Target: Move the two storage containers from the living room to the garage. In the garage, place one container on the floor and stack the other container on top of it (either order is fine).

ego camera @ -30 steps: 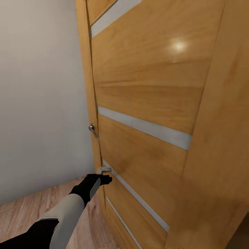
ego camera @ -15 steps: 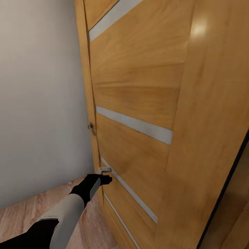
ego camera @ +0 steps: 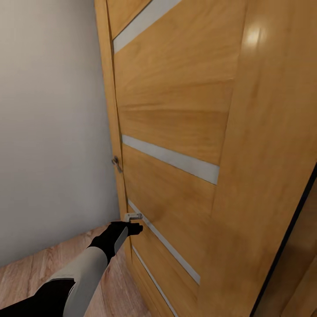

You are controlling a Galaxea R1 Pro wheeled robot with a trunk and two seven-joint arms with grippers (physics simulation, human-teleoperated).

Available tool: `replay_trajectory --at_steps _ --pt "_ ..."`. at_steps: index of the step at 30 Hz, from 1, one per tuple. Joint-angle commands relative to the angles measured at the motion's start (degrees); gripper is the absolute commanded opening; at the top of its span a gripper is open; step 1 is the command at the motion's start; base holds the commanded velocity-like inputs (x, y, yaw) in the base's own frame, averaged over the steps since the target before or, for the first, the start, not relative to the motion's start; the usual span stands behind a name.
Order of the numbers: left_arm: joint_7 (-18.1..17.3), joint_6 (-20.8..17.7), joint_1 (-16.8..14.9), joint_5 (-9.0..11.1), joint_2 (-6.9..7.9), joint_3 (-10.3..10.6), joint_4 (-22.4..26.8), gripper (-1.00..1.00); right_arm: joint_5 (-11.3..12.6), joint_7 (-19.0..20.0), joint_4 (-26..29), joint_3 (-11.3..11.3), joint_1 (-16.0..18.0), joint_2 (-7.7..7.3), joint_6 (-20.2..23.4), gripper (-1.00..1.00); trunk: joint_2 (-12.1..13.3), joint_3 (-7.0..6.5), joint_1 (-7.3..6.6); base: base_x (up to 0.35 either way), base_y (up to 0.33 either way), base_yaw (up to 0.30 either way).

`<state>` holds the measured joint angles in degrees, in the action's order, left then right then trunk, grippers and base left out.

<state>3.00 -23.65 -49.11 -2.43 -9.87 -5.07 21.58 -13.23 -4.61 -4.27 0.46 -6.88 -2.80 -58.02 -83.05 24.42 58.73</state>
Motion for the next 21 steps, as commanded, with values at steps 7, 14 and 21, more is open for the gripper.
replay_trajectory --at_steps 7,14,21 --pt "-0.3 -0.3 0.0 1.0 -0.12 -0.5 0.1 1.0 -0.6 -0.5 0.0 0.0 0.0 -0.01 -0.2 1.0 0.0 -0.04 0.0 0.0 0.0 -0.159" --pt "-0.3 -0.3 0.0 1.0 -0.12 -0.5 0.1 1.0 -0.6 -0.5 0.0 0.0 0.0 -0.01 -0.2 1.0 0.0 -0.1 0.0 0.0 0.0 -0.111" --pt "-0.3 -0.3 0.0 1.0 -0.12 -0.5 0.1 1.0 -0.5 -0.5 -0.1 0.1 0.0 -0.01 -0.1 1.0 0.0 -0.1 0.0 0.0 0.0 -0.007"
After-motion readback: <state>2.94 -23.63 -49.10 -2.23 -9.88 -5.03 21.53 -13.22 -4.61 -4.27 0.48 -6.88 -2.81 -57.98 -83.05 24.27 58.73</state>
